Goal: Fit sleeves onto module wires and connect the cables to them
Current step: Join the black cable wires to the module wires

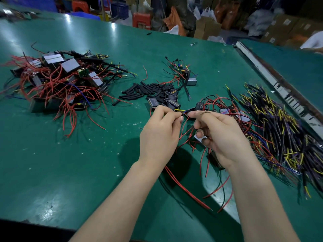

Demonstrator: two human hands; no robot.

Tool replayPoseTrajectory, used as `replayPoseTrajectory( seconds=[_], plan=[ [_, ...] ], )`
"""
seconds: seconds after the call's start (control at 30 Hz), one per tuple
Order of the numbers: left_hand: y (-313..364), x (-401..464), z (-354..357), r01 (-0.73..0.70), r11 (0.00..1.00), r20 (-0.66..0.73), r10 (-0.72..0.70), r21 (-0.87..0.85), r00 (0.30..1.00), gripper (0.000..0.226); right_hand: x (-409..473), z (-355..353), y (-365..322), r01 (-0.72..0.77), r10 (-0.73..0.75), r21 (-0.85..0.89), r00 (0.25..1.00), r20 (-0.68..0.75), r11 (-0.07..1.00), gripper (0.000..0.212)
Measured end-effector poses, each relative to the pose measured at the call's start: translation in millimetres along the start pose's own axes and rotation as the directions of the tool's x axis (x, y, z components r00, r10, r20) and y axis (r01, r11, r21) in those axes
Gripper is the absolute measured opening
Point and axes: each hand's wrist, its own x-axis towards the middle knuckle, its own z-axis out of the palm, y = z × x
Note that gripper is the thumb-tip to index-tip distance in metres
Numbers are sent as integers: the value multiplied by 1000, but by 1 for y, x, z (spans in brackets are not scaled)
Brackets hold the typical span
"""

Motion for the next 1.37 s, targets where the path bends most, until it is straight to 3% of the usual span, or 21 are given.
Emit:
replayPoseTrajectory(
  seconds=[0.77, 1.07, 1.37],
  plan=[
    [-1, 1, 2, -80, 997, 43, 80, -10, 996, 11, 9, 7, 15, 59, -72, -178, 995, -71, 982, 27],
    [-1, -2, 3, -94, 992, 44, 90, 81, 995, 8, 10, 6, 20, 149, -207, -398, 973, -107, 905, 17],
    [-3, -1, 4, -132, 988, 93, 124, 85, 988, 6, 9, 4, 17, 253, -327, -635, 945, 0, 730, 32]
  ],
)
